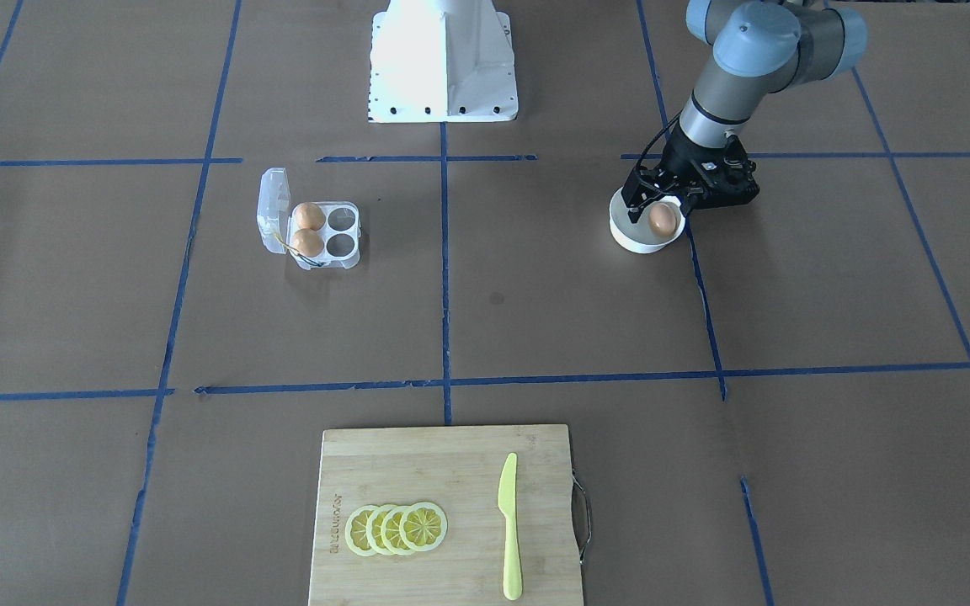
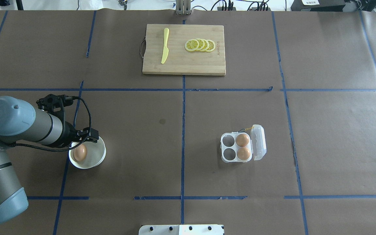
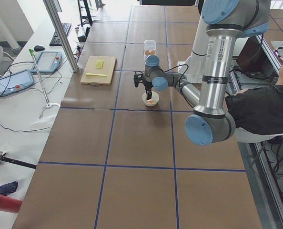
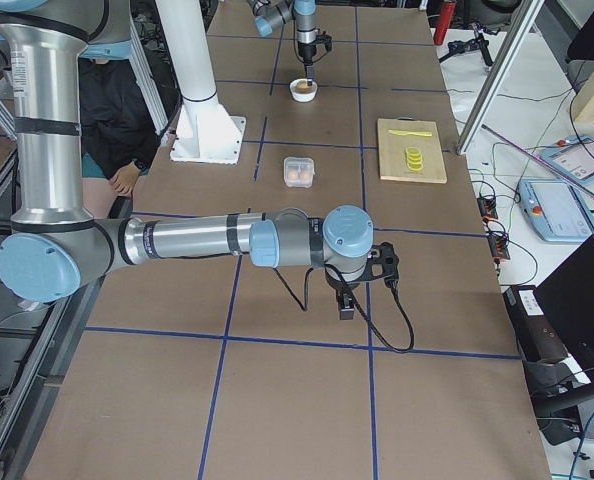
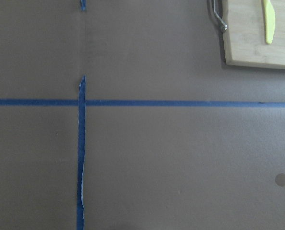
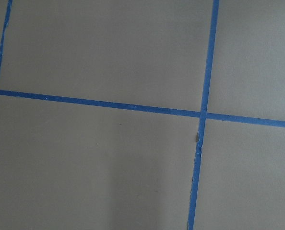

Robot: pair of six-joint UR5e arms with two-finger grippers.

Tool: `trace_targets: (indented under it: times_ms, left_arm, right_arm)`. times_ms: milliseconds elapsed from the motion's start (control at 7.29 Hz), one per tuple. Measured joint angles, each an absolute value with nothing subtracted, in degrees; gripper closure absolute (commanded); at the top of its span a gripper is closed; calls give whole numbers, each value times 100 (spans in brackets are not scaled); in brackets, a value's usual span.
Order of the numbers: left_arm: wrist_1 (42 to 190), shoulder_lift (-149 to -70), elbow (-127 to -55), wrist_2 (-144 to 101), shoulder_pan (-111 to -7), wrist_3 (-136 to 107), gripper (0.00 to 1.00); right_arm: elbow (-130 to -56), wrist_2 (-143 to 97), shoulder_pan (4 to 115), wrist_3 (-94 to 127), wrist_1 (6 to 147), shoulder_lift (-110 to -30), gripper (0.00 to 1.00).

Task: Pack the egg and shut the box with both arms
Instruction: 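Move the left gripper down over the brown egg in the white bowl, then close the left gripper on the brown egg inside the bowl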

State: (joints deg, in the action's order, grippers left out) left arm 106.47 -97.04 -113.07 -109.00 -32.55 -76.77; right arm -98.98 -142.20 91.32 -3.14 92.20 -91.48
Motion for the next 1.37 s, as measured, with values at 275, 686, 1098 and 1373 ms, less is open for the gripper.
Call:
trace_targets:
  times_ms: [275,686,1098,1373]
  left_arm:
    - [10575,-9712,-11261,-10881,-3168,-7687,14]
    - [10546,-9720,-11162,-10872,-3140,-7690,14]
    - [10542,-9733,-11122,-10872,-3081,-7693,14]
    - [10539,-9790,-11047,-10839,-3022,-7698,14]
  right_arm:
    - [-9894,-14221,9135,-309,9220,-9149,0]
    - [-9895,-14221,9134,-308,9220,-9149,0]
    - [-9894,-14221,9138,-308,9220,-9149,0]
    - [-9898,-14221,9138,-308,9220,-9149,0]
